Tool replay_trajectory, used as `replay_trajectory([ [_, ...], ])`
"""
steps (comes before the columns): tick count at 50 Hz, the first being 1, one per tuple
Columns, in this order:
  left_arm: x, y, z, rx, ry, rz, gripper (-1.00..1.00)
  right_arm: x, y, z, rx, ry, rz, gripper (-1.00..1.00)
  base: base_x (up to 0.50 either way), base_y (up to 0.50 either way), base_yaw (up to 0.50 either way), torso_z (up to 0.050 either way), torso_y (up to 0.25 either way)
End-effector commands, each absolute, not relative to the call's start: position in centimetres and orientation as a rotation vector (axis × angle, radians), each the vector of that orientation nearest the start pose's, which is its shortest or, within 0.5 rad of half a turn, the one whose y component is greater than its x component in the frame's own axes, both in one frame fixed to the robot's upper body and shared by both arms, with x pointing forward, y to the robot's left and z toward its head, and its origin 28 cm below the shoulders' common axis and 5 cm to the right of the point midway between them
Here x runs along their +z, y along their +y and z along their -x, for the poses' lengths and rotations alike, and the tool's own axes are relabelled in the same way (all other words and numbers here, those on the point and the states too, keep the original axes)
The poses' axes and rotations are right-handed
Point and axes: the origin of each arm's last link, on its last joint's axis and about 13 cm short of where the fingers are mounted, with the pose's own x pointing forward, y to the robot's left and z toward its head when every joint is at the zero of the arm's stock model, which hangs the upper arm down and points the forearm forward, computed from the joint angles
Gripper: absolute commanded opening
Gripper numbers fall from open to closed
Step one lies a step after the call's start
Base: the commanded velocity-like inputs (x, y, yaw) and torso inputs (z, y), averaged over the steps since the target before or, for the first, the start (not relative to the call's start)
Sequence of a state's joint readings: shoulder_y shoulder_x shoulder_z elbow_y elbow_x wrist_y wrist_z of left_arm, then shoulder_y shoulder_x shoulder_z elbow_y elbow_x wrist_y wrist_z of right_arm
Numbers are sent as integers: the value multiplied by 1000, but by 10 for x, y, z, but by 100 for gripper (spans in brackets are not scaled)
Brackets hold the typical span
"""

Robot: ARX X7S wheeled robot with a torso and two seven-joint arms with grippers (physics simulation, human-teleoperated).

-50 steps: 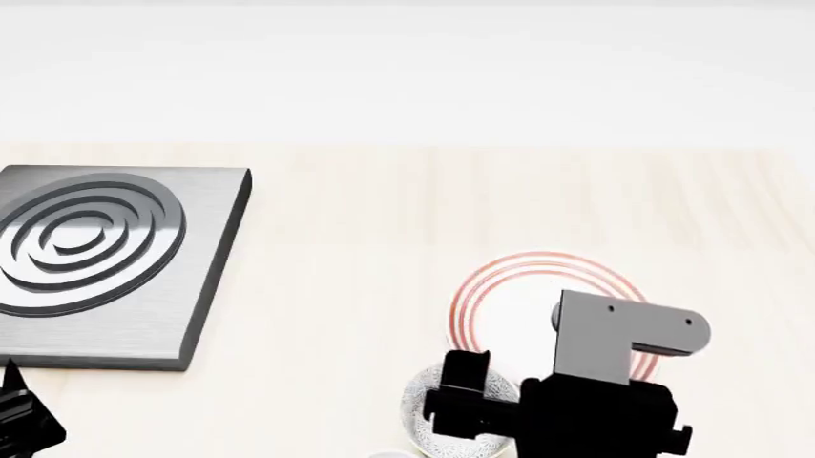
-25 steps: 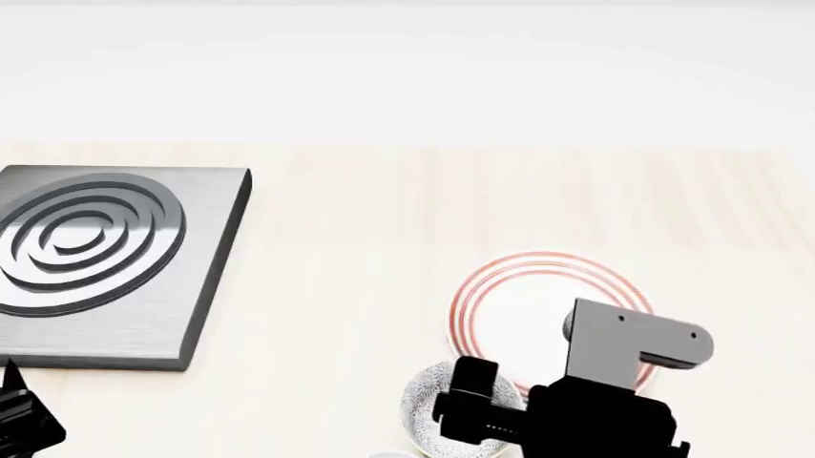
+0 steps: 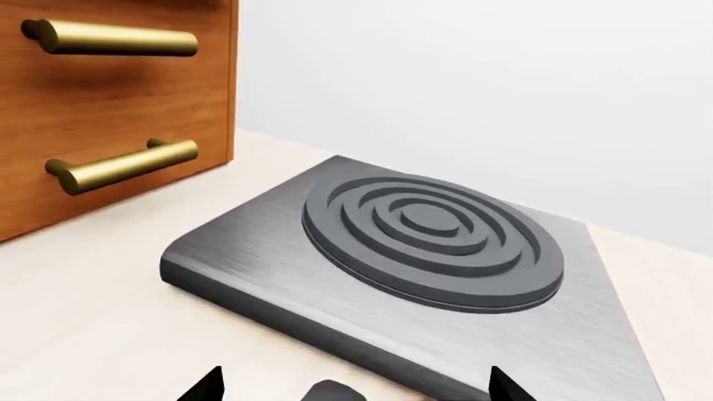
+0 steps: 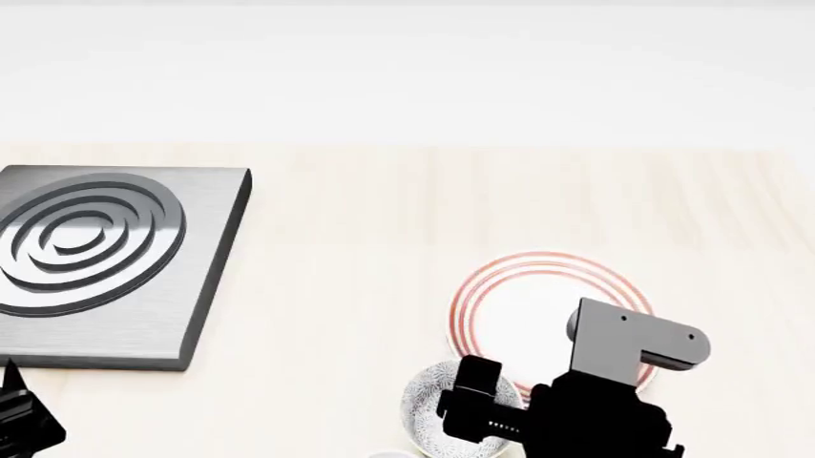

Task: Pick the akita bowl between the plate and the ramekin and place it on the plate.

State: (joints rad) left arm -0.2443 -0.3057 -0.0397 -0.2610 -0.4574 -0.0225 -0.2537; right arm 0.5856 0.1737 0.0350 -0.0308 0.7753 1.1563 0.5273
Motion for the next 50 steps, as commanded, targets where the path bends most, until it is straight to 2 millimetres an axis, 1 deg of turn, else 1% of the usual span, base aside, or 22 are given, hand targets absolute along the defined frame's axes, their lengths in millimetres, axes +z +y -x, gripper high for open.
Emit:
replay_trajectory([
  [1, 30, 299, -263, 365, 29, 171, 100, 117, -106, -295, -51, 624, -268, 100, 0, 0, 0, 0, 0],
  [34, 29, 299, -263, 366, 29, 169, 100, 107, -107, -296, -23, 686, -301, 100, 0, 0, 0, 0, 0],
  [50, 30, 299, -263, 367, 29, 168, 100, 98, -109, -296, -18, 709, -326, 100, 0, 0, 0, 0, 0],
])
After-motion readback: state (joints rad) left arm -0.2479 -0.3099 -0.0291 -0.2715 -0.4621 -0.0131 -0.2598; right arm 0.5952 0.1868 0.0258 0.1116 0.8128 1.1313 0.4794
